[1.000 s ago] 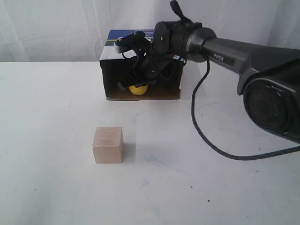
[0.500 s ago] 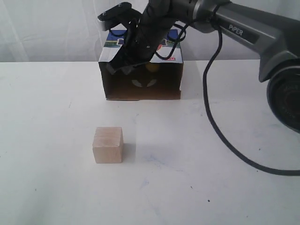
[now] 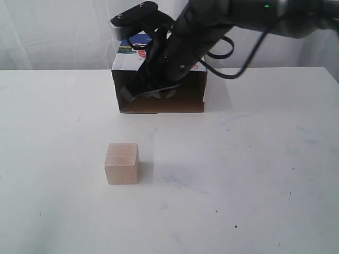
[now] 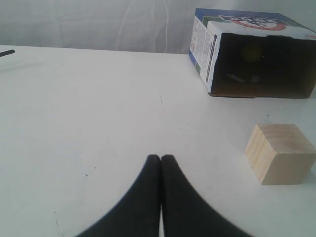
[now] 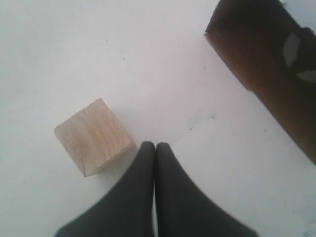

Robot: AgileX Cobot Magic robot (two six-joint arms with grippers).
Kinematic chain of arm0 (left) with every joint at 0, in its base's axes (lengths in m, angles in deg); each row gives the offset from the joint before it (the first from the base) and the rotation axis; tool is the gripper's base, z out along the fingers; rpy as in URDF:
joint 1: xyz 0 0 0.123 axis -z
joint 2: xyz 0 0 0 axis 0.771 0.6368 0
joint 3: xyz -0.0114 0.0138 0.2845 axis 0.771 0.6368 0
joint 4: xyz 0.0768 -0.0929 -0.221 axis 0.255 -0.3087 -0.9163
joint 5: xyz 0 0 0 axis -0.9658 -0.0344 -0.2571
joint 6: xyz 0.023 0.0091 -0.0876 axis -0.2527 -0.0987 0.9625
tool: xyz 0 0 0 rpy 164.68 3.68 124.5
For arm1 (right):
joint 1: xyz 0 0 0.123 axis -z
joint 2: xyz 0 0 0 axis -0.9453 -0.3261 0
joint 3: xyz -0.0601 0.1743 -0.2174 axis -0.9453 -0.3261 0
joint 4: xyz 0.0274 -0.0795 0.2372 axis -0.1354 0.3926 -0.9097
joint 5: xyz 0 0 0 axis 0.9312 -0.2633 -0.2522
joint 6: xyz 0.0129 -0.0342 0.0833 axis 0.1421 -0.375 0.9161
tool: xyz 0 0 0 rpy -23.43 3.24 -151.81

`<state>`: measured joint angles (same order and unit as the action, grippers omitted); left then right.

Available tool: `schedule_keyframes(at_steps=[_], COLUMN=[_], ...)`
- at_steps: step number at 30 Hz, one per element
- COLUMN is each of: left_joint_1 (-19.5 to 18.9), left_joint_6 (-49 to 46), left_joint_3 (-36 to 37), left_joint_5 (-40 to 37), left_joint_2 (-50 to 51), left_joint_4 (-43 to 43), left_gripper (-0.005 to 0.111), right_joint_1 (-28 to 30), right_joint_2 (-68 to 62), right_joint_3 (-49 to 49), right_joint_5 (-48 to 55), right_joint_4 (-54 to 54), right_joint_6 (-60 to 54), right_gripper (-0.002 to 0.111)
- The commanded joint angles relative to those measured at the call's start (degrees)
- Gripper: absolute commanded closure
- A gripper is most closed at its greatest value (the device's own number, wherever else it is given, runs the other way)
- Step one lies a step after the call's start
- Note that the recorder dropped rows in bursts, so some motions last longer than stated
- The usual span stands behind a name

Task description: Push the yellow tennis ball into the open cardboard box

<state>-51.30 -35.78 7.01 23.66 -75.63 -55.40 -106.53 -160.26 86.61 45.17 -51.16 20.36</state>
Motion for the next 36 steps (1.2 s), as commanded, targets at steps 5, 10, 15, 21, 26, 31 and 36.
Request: schedule_keyframes(at_steps=[5,10,15,21,26,31,36], left_joint_1=[0.3,0.3,0.3,0.3,0.3,0.3,0.3], left_joint_6=[0.0,0.0,0.0,0.0,0.0,0.0,0.0], left_joint_3=[0.2,0.2,0.2,0.2,0.2,0.2,0.2], left_joint_5=[0.4,0.4,0.4,0.4,0.4,0.4,0.4], left_joint_2=[-0.3,-0.3,-0.3,-0.3,-0.3,-0.3,-0.3], left_joint_4=[-0.2,-0.2,-0.2,-0.2,-0.2,-0.2,-0.2], left_gripper=[0.107,0.107,0.107,0.107,0.107,0.107,0.107], right_joint_1=[0.1,0.0,0.0,0.0,0.0,0.0,0.0], right_joint_2=[20.8,29.4,36.2,42.0,45.7,50.1,55.3], right_joint_3=[-27.6,-41.4,-53.0,-61.6,-66.5,-71.3,-73.1], right_joint_5=[-22.3,-33.1,-40.8,-45.4,-47.1,-47.3,-44.5], right_joint_4=[-3.2,-3.3,-3.3,-3.3,-3.3,-3.3,-3.5], right_joint_6=[2.8,6.6,7.9,9.8,10.9,10.9,11.4], right_gripper=[0.108,0.108,0.108,0.108,0.108,0.108,0.108])
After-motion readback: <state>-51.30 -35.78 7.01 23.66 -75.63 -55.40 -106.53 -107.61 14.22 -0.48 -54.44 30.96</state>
